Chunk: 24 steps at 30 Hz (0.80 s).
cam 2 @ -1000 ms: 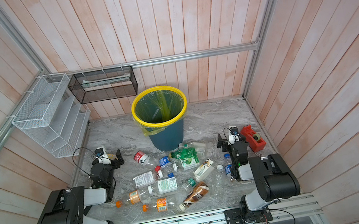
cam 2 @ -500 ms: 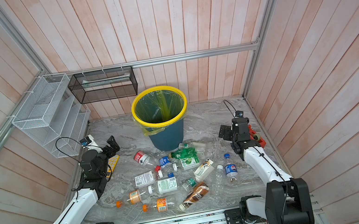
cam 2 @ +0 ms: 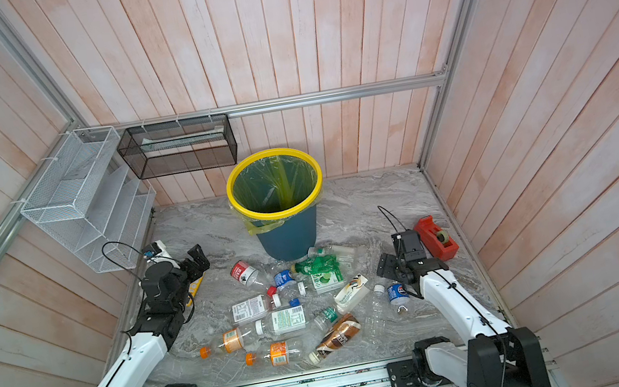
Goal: Throw the plastic bottles in the bin
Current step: 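Lower the right gripper onto the blue-capped clear bottle and grasp it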
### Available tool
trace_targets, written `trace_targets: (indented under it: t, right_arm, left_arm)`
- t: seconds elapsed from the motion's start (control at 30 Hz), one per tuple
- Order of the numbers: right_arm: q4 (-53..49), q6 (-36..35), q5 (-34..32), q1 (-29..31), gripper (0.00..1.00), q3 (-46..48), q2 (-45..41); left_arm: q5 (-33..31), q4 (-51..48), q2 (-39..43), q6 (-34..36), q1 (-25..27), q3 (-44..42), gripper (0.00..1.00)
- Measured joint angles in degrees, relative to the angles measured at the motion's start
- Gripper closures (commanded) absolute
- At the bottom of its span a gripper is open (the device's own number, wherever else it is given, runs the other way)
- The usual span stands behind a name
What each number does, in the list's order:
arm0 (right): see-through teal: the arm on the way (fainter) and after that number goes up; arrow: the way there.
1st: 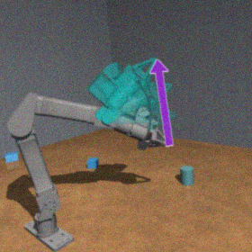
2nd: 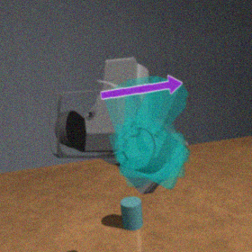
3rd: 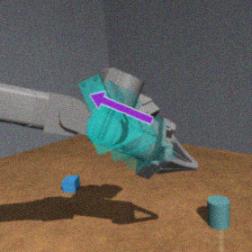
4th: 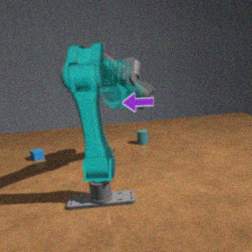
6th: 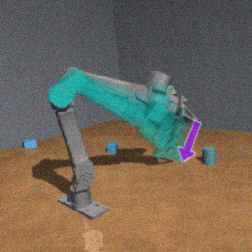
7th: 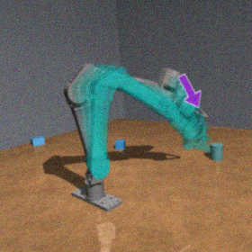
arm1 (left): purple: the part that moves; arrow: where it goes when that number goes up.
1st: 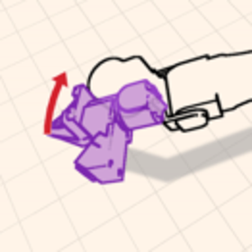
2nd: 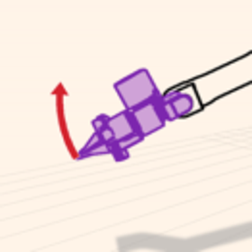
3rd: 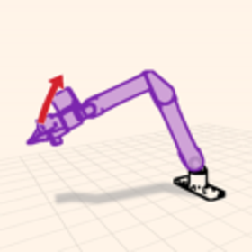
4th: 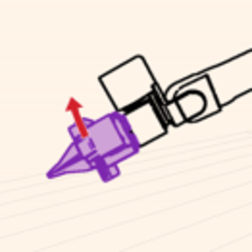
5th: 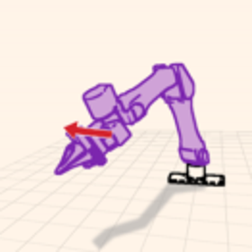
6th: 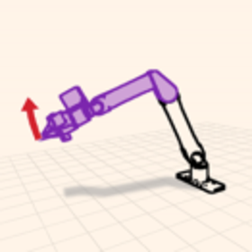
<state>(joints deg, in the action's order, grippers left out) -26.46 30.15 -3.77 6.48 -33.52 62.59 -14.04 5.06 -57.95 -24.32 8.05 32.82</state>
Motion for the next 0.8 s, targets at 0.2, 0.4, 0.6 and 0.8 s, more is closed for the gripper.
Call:
trace_targets:
  t: [0.2, 0.4, 0.6, 0.8]
  right_arm:
    - [-1.40, 3.21, -0.50, 0.81, 0.19, 3.30, -2.93]
    - [-1.25, 5.38, -1.57, 1.11, 0.29, 4.13, -2.89]
    - [1.31, 7.04, -2.86, 1.27, 0.42, 5.66, -2.82]
    - [3.50, 7.80, -3.82, 1.27, 0.51, 6.23, -2.69]
  left_arm:
    - [-1.16, -4.00, -0.31, -1.46, 0.00, 1.29, 0.00]
    - [-1.22, -4.74, -0.39, -2.56, 0.00, 1.38, 0.00]
    - [-1.22, -5.60, -0.46, -2.58, 0.00, 1.51, 0.00]
    - [-1.22, -5.99, -0.55, -2.97, 0.00, 1.57, 0.00]
